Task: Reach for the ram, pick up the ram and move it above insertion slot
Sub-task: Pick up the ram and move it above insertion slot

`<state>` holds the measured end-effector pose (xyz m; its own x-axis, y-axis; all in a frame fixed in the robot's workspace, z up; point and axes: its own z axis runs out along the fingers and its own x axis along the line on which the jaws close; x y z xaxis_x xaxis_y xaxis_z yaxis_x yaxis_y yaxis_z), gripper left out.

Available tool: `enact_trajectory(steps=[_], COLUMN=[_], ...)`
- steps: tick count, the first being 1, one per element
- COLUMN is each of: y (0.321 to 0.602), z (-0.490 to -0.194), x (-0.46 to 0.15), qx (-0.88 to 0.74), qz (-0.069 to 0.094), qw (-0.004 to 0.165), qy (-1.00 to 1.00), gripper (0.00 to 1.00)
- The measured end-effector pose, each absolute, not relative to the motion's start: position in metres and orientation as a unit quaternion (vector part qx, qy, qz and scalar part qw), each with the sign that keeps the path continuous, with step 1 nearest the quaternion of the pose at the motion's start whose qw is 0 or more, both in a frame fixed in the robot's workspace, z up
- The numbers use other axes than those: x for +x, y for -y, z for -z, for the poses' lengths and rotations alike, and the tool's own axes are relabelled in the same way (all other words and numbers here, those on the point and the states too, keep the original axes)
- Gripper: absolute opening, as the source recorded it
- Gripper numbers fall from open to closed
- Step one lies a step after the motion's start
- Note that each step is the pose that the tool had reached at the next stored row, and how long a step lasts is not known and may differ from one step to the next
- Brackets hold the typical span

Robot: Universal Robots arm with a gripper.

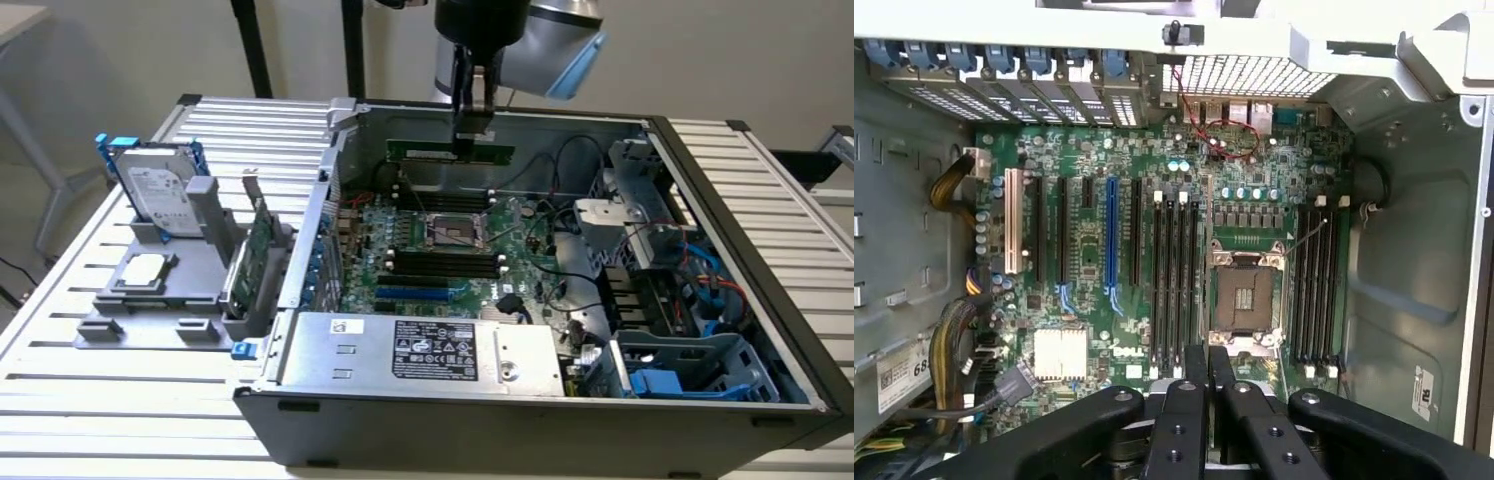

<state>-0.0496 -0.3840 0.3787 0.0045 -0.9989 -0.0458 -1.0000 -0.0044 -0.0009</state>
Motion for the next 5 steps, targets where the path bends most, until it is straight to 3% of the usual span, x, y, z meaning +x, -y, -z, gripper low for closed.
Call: enact_trajectory(steps=[5], y=[0.384], z=[-0.3787], x=[-0.0496], qx=[-0.708], qz=[-0.016], qw=[0.017], qy=[-0.705], gripper=[0.13])
